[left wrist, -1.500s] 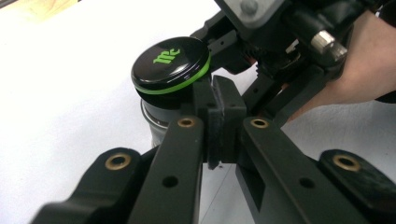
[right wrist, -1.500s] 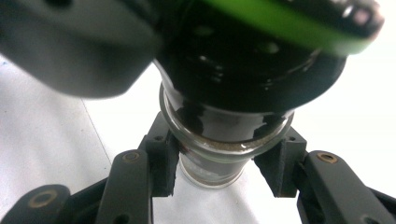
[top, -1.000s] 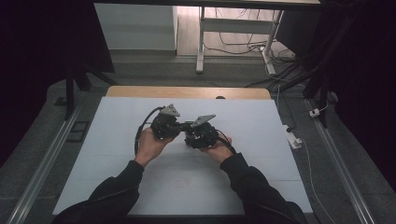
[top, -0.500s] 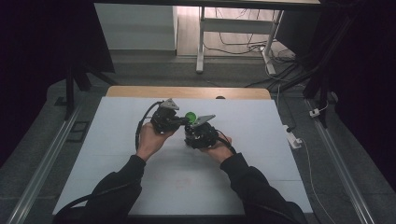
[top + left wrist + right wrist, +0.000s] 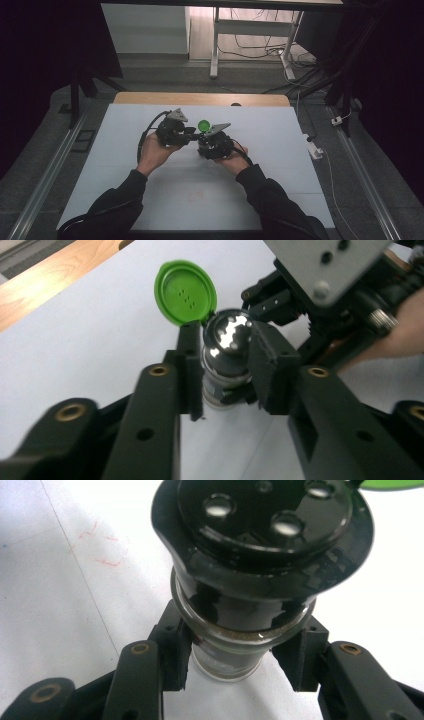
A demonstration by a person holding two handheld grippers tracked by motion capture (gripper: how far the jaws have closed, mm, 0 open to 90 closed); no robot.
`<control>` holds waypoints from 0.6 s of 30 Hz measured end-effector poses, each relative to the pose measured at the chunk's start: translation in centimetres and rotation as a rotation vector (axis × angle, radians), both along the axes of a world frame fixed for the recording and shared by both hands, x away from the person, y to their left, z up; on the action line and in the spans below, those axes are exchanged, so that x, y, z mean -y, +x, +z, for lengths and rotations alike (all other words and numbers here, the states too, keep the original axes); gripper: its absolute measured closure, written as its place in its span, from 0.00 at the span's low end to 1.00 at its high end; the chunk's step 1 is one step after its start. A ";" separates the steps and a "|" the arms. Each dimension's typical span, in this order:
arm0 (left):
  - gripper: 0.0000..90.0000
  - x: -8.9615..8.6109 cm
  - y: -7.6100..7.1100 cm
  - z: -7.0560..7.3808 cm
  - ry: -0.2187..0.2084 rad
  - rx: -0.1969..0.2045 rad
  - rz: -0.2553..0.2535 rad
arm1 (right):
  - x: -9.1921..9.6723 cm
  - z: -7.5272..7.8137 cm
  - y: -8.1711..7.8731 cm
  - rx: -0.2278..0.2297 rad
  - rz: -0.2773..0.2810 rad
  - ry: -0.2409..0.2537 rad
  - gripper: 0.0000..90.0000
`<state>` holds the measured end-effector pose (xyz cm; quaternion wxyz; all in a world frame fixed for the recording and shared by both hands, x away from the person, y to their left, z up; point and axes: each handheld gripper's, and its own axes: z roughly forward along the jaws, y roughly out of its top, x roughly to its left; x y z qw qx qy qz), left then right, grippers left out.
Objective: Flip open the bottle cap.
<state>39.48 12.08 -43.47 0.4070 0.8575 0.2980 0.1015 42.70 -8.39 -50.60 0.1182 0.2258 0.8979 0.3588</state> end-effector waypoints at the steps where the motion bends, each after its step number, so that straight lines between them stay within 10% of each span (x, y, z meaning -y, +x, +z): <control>1: 0.66 -0.2 -0.2 0.0 -0.005 -0.002 0.000 | 0.0 0.0 0.0 0.000 -0.001 0.000 0.58; 18: 0.20 -2.8 -3.6 -1.0 -0.056 -0.041 0.018 | -0.5 -0.2 -0.5 0.032 0.023 -0.046 0.43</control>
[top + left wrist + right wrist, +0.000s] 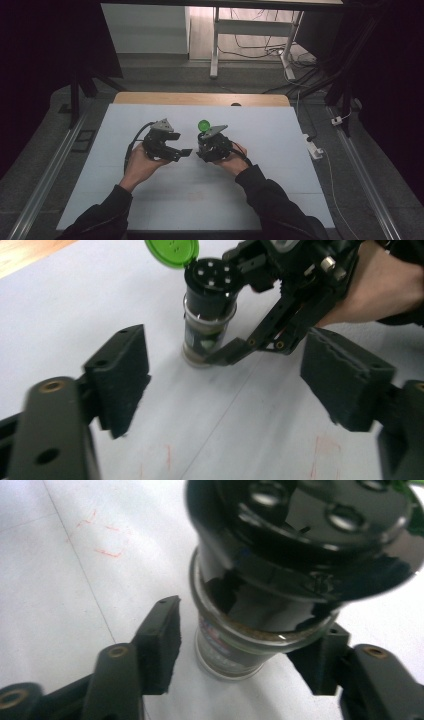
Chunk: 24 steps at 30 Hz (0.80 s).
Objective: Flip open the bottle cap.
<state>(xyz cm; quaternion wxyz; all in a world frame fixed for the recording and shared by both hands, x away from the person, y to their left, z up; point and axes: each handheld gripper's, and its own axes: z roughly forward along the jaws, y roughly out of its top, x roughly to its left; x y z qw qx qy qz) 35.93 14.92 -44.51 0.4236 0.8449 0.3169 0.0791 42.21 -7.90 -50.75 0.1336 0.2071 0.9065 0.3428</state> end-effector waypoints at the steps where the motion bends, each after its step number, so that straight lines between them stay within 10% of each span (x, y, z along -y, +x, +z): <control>1: 0.19 -0.2 -0.2 0.0 -0.009 0.000 0.005 | 0.0 0.1 -0.1 -0.005 -0.001 -0.004 0.42; 24: 0.03 -4.1 -5.9 -0.1 -0.043 -0.041 0.060 | 2.4 1.8 -2.4 -0.126 -0.042 0.074 0.10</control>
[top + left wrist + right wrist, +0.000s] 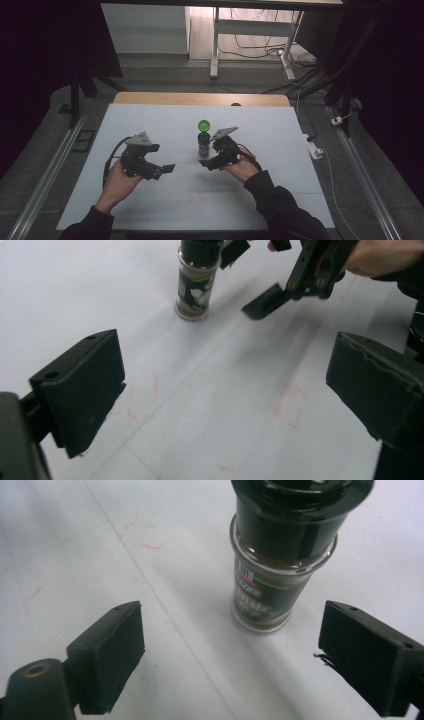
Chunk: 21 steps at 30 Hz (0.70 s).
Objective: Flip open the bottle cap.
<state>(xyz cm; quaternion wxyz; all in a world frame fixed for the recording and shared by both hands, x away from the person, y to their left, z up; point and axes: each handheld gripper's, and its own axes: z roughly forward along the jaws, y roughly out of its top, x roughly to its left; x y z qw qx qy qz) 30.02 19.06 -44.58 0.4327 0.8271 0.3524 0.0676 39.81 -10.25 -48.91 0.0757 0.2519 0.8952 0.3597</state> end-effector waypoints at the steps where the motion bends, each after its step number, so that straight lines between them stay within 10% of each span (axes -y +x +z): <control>1: 0.02 -0.2 -0.3 0.0 0.002 0.000 0.004 | 0.1 0.1 -0.1 -0.009 0.000 0.002 0.08; 21: 0.00 -4.2 -6.4 -1.0 -0.044 -0.017 0.077 | 4.9 2.9 -5.4 -0.020 -0.004 0.098 0.00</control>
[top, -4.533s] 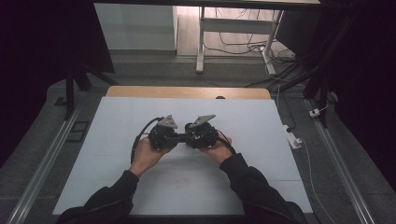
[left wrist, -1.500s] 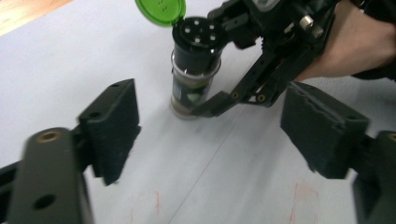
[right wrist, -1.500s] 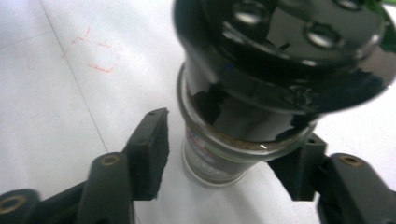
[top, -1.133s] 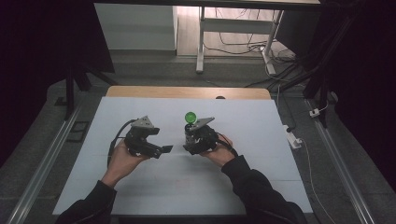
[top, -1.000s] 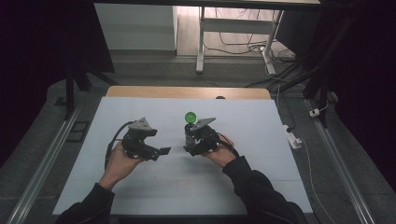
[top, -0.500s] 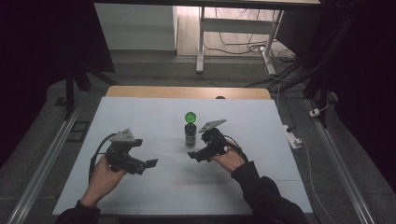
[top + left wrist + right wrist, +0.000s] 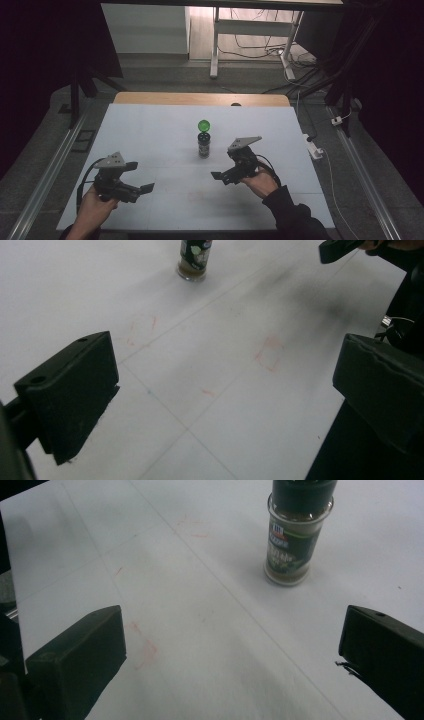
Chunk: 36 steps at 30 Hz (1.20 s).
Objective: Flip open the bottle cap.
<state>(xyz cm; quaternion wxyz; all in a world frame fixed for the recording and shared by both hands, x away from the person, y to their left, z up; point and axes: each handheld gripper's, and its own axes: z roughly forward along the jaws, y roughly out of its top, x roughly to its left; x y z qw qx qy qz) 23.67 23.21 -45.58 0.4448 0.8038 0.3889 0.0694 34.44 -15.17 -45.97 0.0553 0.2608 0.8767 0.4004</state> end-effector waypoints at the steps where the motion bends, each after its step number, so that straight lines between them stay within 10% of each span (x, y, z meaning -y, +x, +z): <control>1: 0.00 -0.2 -0.3 0.0 0.001 0.000 0.002 | 0.3 0.1 -0.3 0.005 -0.002 0.000 0.00; 16: 0.00 -4.4 -3.8 -1.2 -0.036 -0.015 0.092 | 6.5 1.0 -4.5 0.062 -0.153 0.000 0.00; 36: 0.00 -6.1 -5.7 -2.0 0.040 -0.030 0.177 | 14.0 0.3 -8.2 0.034 -0.348 0.015 0.00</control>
